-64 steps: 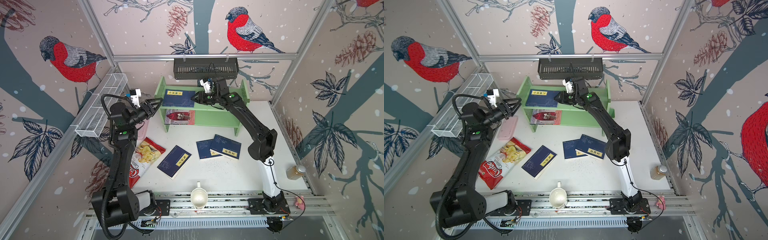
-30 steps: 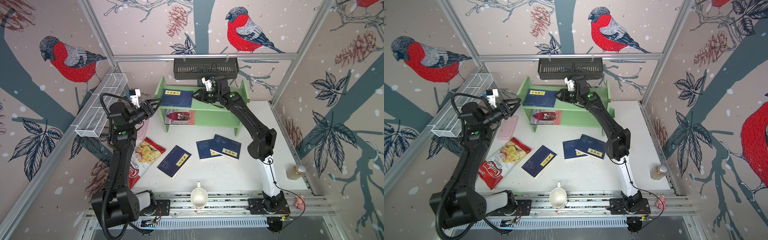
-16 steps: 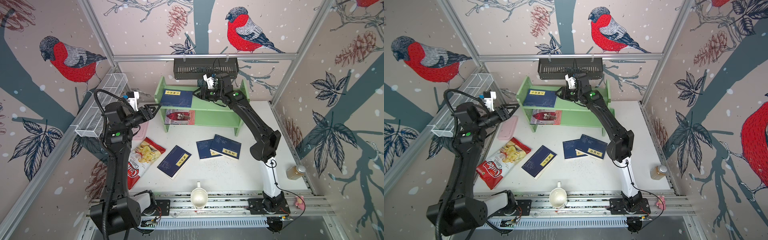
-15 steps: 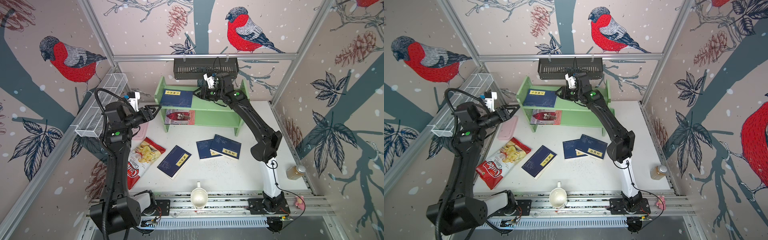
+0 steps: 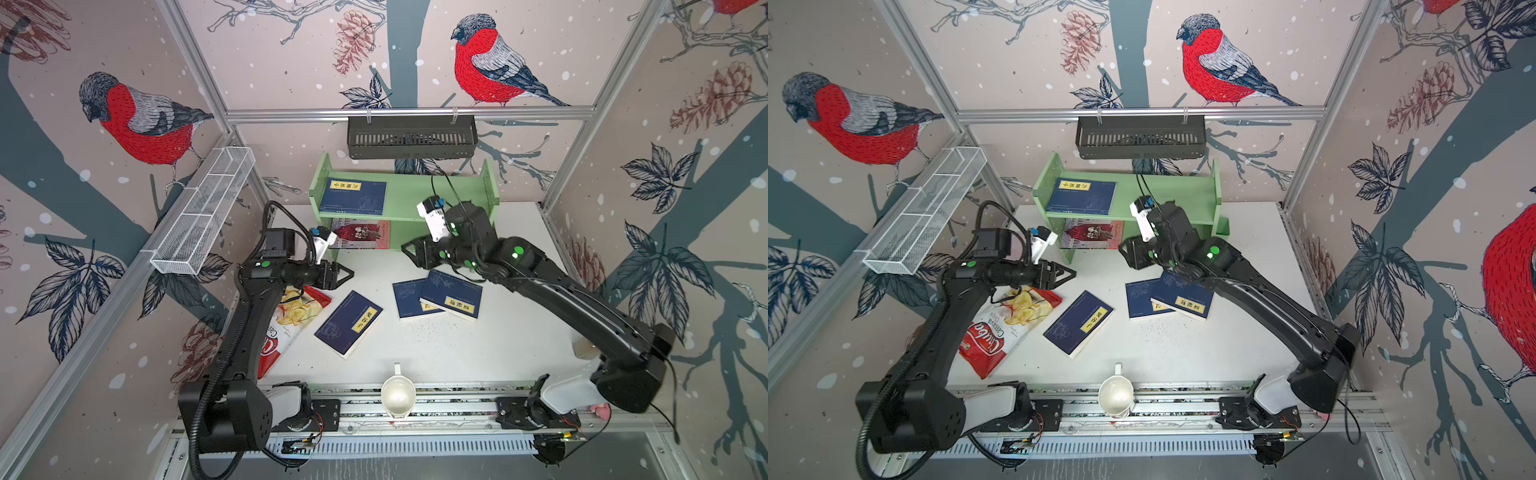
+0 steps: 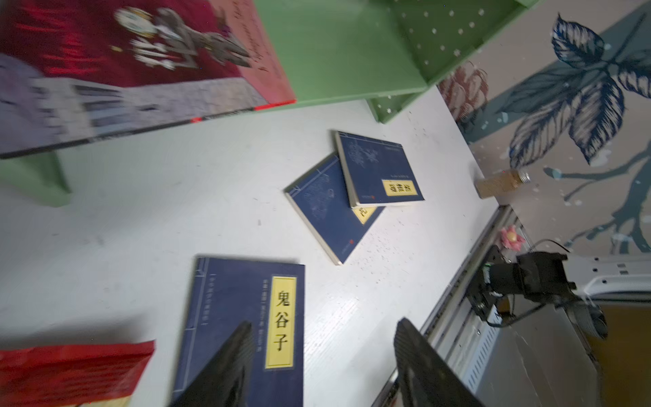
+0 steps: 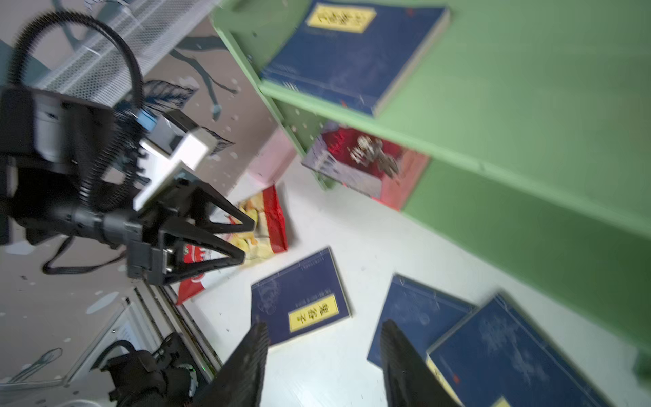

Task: Stacking books/files
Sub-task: Rotate the book at the center of the table.

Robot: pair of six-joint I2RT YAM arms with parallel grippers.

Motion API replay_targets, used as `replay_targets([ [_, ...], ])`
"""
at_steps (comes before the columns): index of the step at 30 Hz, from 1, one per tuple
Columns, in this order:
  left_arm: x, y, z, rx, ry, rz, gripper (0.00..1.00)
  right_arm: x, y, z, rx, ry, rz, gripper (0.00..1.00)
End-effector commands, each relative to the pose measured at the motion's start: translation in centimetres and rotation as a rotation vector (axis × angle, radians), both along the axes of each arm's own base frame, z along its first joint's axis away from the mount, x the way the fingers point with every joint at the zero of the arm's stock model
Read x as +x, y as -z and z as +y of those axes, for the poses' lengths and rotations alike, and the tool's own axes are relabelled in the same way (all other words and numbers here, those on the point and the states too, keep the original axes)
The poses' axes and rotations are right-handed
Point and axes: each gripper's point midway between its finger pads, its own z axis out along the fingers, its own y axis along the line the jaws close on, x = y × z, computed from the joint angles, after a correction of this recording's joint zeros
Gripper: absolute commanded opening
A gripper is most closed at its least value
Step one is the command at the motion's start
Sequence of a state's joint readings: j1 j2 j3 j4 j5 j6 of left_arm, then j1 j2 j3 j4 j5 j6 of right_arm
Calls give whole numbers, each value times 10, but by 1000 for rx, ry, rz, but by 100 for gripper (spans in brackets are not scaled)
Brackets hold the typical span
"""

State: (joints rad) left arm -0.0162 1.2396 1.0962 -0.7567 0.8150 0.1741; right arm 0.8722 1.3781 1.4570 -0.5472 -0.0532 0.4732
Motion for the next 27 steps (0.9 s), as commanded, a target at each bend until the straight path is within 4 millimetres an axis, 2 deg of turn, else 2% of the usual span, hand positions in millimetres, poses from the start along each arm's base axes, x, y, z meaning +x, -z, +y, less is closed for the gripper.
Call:
replay_targets([
  [1,9,-4,-28,-89,44,-24,65,-9,26,-24,109,140,52,54],
  [3,16,-3,-45,-132,57,-24,65,-19,65,-43,147,218,125,54],
  [5,21,-1,-59,-145,82,-38,65,-24,95,-62,178,308,176,55],
  [10,28,0,-75,-171,103,-68,65,-15,166,-122,225,545,293,60],
  [12,29,-9,-79,-188,112,-106,65,-8,188,-151,265,640,334,60],
  [13,26,-6,-79,-188,113,-107,65,-5,193,-161,292,667,332,61],
  [17,17,-26,-79,-197,137,-204,65,8,210,-198,344,767,343,62],
  [20,15,-29,-80,-173,142,-247,65,16,216,-217,363,807,354,63],
  [24,16,-18,-84,-152,149,-233,65,25,220,-230,390,812,369,65],
  [27,19,-9,-90,-156,153,-236,65,34,224,-231,383,791,378,65],
])
